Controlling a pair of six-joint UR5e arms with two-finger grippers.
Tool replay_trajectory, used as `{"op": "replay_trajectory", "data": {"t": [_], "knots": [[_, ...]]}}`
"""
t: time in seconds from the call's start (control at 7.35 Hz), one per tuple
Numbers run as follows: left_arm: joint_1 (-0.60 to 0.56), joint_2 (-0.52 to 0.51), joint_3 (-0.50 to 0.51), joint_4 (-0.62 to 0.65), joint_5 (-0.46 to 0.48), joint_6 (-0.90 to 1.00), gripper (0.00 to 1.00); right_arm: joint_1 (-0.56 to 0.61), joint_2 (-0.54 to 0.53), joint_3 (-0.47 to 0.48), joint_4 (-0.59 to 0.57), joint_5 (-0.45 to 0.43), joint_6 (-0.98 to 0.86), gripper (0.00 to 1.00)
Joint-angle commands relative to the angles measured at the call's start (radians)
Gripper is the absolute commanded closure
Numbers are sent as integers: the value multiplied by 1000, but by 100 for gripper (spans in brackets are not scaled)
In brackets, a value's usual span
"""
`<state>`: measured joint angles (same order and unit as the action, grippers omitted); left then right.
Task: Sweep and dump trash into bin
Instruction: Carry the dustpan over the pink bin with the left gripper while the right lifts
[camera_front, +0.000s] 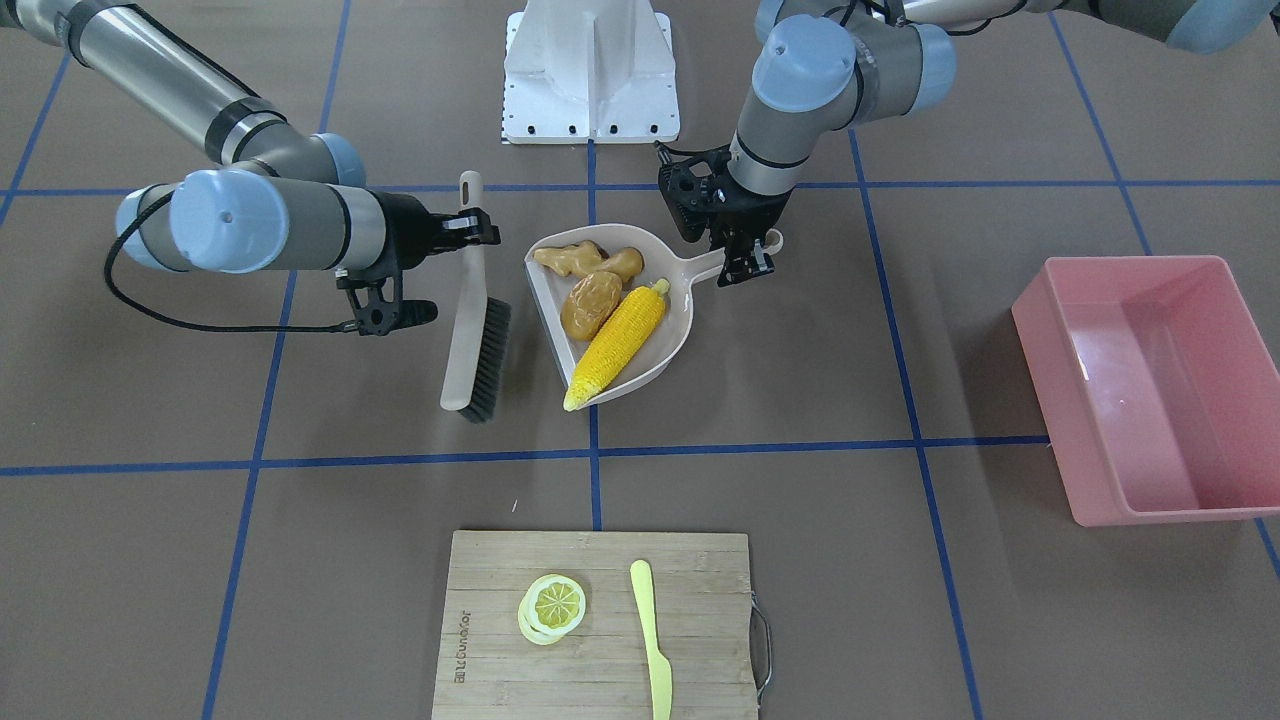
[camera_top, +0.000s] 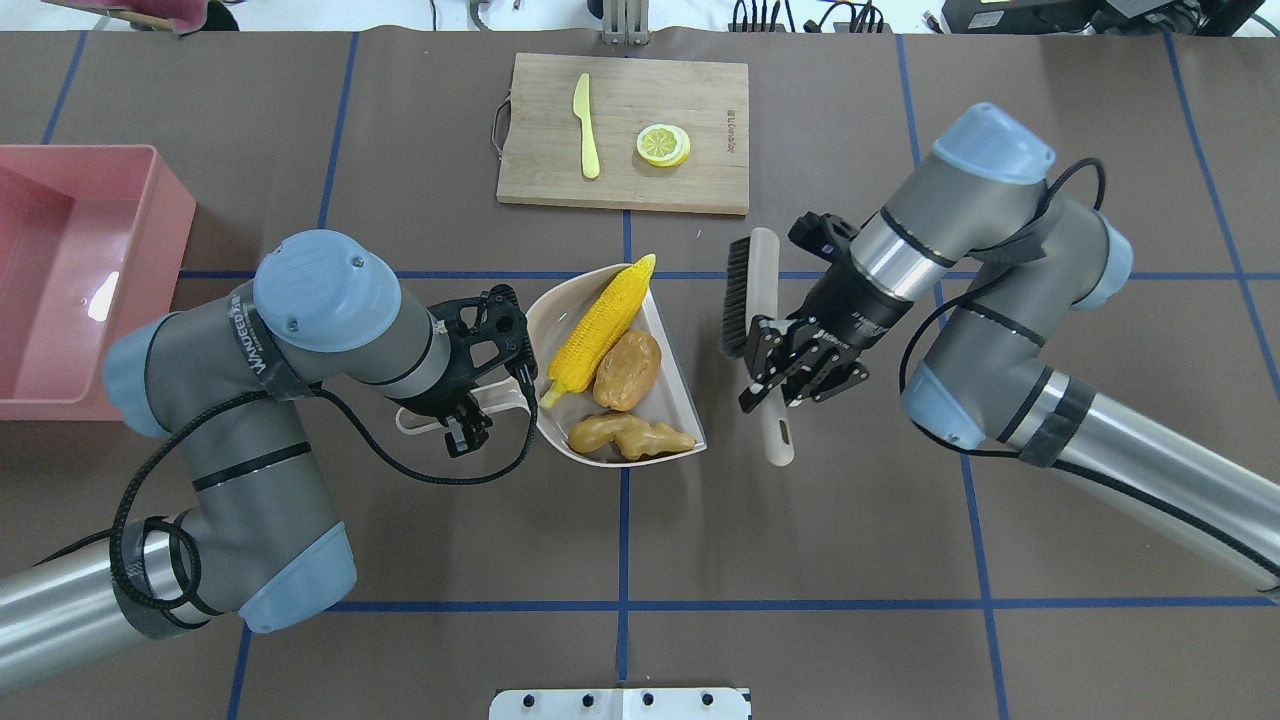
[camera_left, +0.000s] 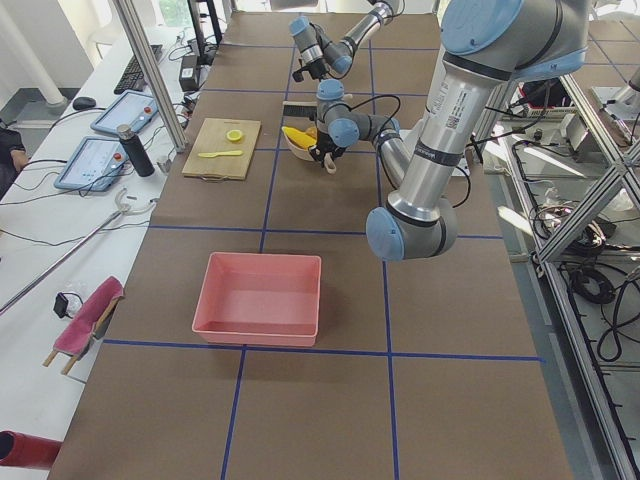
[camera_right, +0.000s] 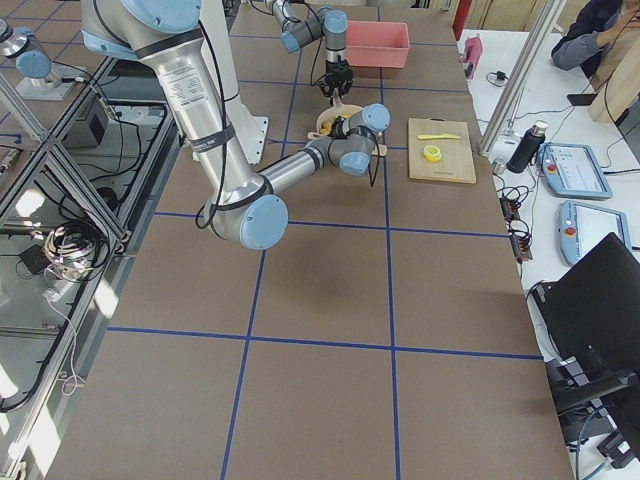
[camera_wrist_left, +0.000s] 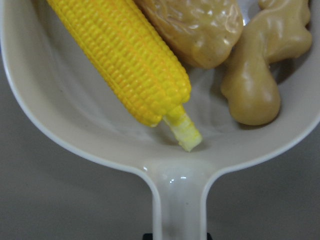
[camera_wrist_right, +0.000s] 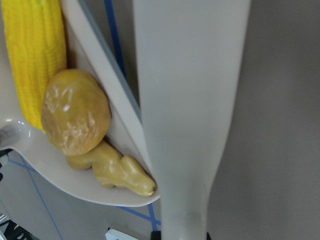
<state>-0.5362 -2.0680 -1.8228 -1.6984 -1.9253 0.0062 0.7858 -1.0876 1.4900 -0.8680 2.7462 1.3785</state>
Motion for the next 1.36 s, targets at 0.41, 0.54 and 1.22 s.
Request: {"op": "replay_trajectory", "data": {"t": [0.41,0.54,1.22], "knots": [[-91,135,-120,-205,112,-322,100,317,-90,-10,-54,-19,-112,100],[-140,190,-157,-205,109,-345,100,355,-118,-31,-54,-37,-247,100],[-509,469,-279,-191,-146,-381,100,421,-167,-142,-154,-55,-604,100]]}}
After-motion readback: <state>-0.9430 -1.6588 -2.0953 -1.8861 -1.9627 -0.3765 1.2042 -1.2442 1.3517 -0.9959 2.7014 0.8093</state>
